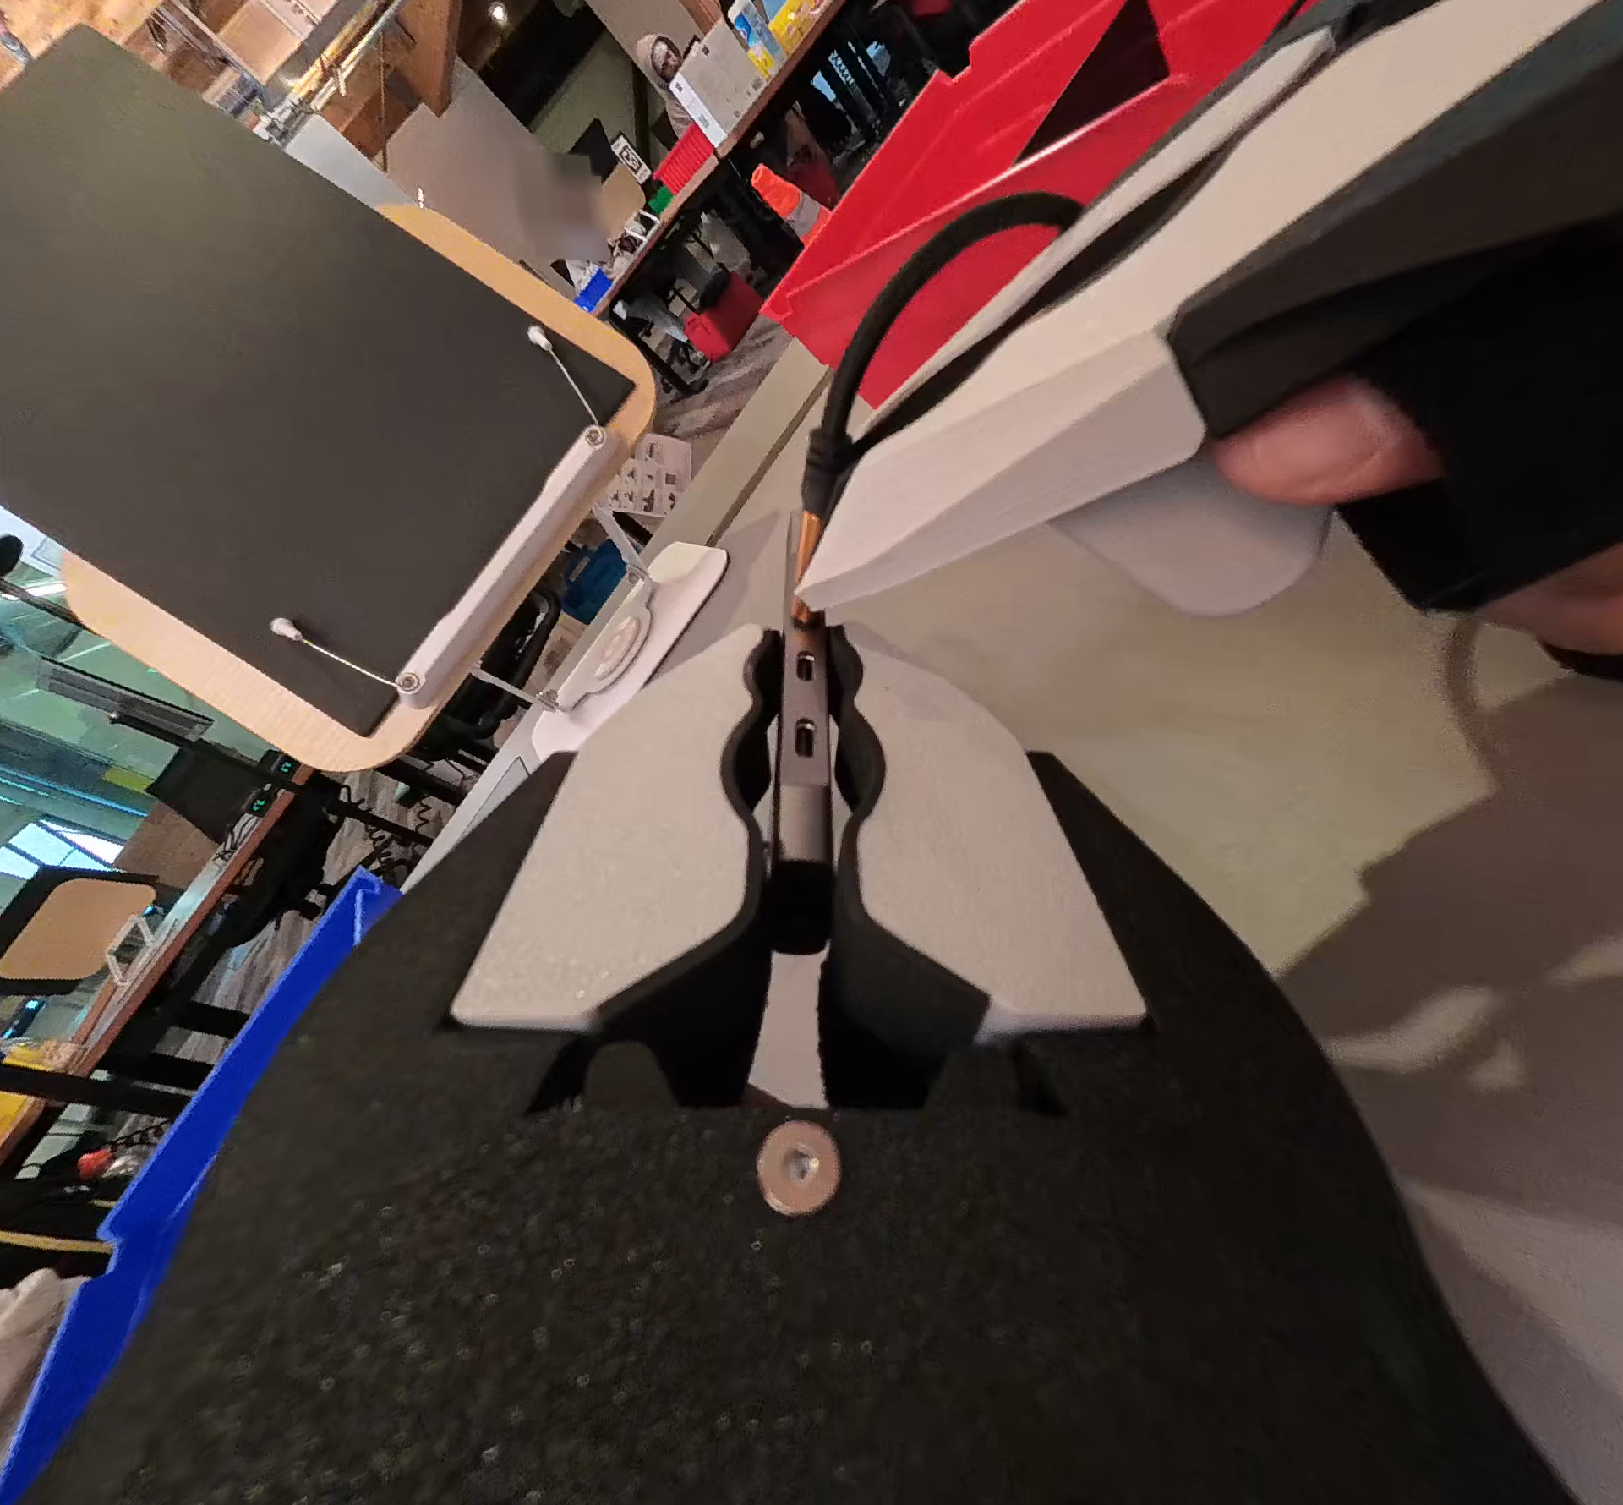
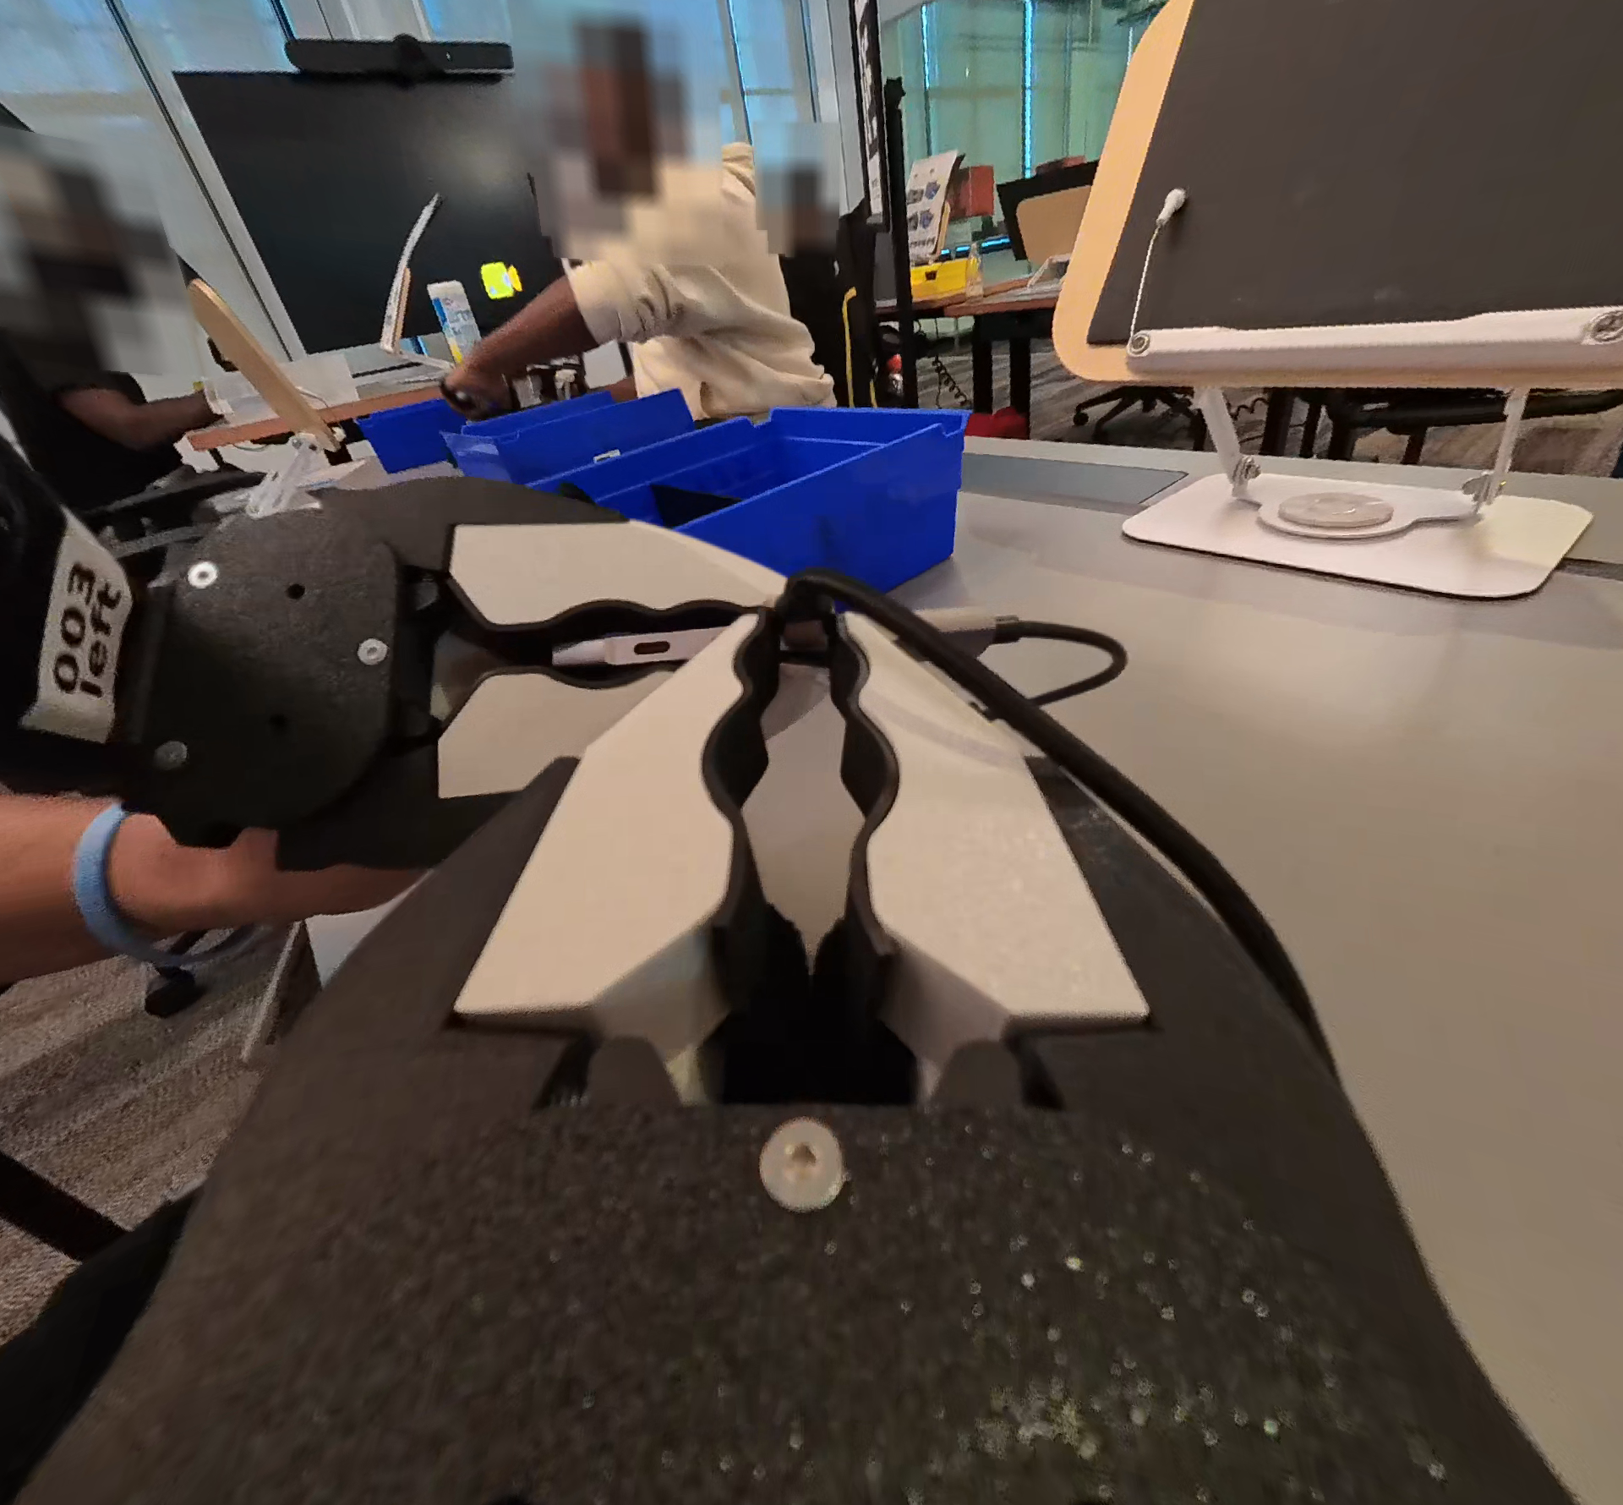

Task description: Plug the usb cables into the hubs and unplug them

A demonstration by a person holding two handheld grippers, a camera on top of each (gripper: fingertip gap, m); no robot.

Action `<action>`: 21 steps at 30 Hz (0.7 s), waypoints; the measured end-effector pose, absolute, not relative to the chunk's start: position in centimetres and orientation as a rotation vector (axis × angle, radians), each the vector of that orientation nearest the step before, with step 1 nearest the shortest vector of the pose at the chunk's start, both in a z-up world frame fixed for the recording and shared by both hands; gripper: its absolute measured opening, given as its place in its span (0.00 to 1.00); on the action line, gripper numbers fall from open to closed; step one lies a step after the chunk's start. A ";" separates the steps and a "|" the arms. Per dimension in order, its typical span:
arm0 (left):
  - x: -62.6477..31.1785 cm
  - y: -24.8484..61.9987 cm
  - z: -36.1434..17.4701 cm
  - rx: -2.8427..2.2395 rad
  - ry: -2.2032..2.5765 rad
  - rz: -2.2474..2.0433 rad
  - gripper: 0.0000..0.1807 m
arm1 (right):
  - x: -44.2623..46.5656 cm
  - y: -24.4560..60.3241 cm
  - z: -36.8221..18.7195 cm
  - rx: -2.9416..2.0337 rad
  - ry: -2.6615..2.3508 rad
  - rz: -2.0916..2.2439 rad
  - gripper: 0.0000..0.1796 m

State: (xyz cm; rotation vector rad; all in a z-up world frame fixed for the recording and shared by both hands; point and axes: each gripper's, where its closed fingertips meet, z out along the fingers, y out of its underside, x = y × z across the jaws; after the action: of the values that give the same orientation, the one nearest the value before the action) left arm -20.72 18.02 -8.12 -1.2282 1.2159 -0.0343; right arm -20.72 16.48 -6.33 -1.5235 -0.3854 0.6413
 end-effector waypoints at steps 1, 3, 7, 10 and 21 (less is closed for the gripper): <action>-20.7 18.0 -7.9 -1.206 1.219 -0.012 0.06 | -20.7 16.5 -6.1 -1.514 -0.376 0.658 0.05; -21.1 18.5 -8.2 -1.229 1.216 0.027 0.06 | -20.4 16.5 -5.2 -1.466 -0.355 0.661 0.06; -25.5 22.4 -12.4 -1.439 1.186 0.077 0.05 | -14.6 16.1 2.1 -1.280 -0.325 0.618 0.06; -23.1 21.0 -9.3 -1.372 1.157 0.015 0.05 | -16.2 16.8 -0.1 -1.421 -0.382 0.727 0.06; -22.1 20.0 -13.6 -1.424 1.330 -0.021 0.05 | -8.7 16.9 8.4 -1.366 -0.272 1.262 0.05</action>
State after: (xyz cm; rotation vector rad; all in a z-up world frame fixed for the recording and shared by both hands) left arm -22.12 19.96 -13.55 -1.4235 1.3299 -0.0209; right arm -8.71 16.88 8.45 -1.3665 -0.2722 1.2622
